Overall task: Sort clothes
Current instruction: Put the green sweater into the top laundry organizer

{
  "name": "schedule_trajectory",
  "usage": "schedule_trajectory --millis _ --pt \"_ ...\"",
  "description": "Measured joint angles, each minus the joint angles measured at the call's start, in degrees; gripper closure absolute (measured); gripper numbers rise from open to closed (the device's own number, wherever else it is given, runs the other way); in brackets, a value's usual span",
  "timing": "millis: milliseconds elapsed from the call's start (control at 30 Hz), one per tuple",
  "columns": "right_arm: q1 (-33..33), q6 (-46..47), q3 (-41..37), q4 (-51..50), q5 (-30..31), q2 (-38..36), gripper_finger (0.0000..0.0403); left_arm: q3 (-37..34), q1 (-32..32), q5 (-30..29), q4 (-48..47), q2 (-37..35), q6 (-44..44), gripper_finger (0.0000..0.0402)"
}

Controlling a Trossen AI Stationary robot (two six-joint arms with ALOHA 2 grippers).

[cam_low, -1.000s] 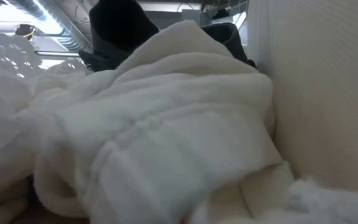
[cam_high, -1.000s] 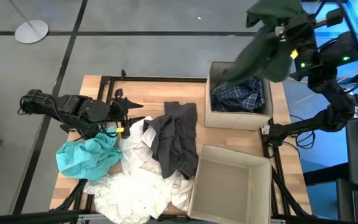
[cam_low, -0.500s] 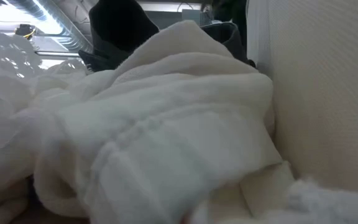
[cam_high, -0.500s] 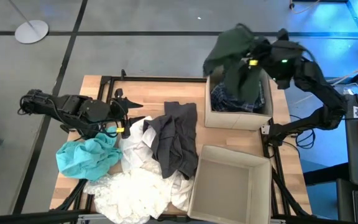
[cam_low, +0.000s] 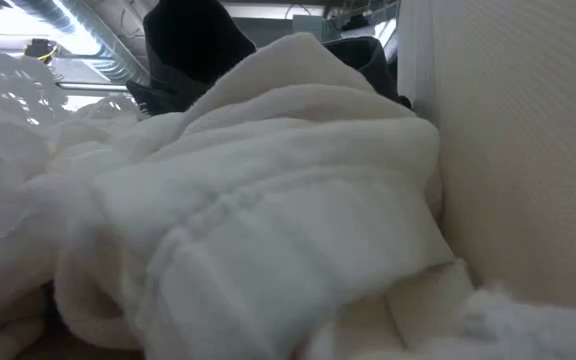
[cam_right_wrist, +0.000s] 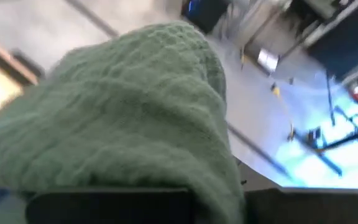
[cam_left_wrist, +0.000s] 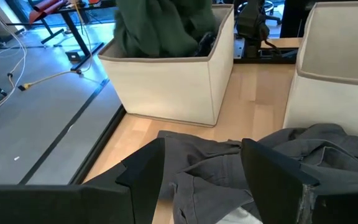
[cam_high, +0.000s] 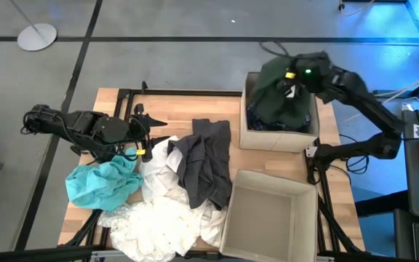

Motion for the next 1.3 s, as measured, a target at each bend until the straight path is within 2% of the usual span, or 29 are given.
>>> schedule_trajectory --millis 100,200,433,733,833,1100,1300 --pt "-3.4 0.6 -6.6 2.3 -4.5 0.0 0.0387 0.0 0.0 0.0 0.0 0.0 0.0 0.0199" --pt "-7.6 0.7 -11.9 4.7 -12.0 0.2 0.0387 0.0 0.0 0.0 0.0 0.0 0.0 0.0199" --pt "-16.6 2.5 -18.4 0.7 -26.2 2.0 0.0387 0.0 0.0 0.0 -0.1 0.9 -0.5 0.0199" --pt "-19.2 1.7 -22.0 -7.7 -32.5 2.0 0.0387 0.0 0.0 0.0 0.1 3.3 0.8 0.0199" --pt "-19.2 1.0 -24.0 -5.9 -33.7 2.0 0.0387 0.0 0.0 0.0 0.3 4.0 1.3 0.0199" --pt "-19.2 0.2 -35.3 -2.7 -33.7 2.0 0.0386 0.0 0.0 0.0 0.6 4.3 1.3 0.0199" --pt "-19.2 0.2 -38.7 1.7 -33.6 2.0 0.0386 0.0 0.0 0.0 0.6 4.3 1.4 0.0199"
